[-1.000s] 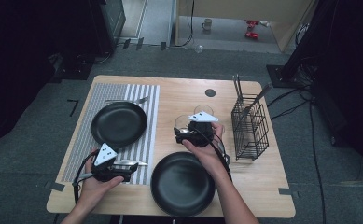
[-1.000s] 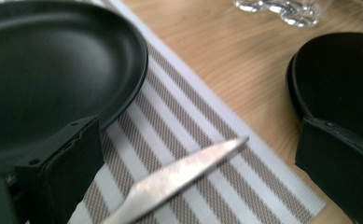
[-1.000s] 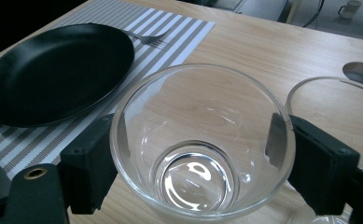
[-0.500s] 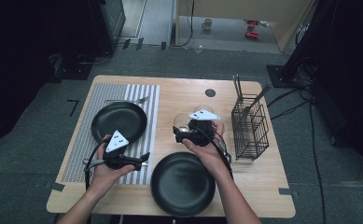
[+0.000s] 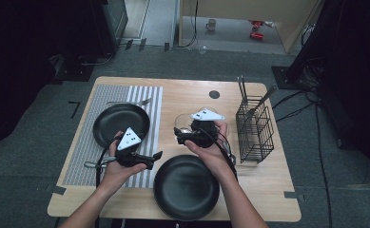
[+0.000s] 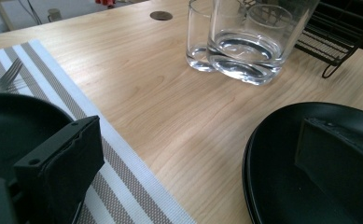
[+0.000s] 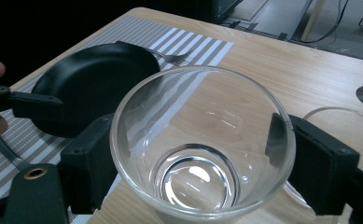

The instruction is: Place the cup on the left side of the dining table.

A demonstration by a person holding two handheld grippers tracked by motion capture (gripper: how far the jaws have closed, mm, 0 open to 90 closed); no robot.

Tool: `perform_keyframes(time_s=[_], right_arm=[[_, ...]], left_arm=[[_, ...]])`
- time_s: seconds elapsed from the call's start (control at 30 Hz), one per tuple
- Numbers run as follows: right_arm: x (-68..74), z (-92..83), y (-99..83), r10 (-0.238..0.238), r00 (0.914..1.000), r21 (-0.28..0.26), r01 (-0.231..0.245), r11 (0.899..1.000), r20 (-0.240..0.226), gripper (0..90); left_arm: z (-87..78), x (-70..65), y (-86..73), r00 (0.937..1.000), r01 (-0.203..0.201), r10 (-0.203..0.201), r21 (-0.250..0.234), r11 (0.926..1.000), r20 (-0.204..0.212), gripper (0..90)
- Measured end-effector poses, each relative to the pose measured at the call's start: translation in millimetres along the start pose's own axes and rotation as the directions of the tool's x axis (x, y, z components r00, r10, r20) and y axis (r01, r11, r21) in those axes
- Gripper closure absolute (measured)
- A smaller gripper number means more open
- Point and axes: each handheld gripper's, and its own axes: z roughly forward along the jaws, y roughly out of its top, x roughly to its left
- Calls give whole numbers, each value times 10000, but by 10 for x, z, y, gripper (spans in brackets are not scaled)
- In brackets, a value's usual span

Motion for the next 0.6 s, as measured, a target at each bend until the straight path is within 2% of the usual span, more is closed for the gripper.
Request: perform_keyframes(time_s=[0.37, 0.6], right_arm=[[73, -91, 61, -148, 9992, -87, 145, 9999, -361, 177], [142, -111, 86, -372, 9975, -122, 365, 9993, -598, 178]], left_arm=[[101, -23, 129, 9993, -200, 208, -267, 9994, 323, 12], [170, -86, 197, 9972, -430, 454, -401, 9983, 597, 12]])
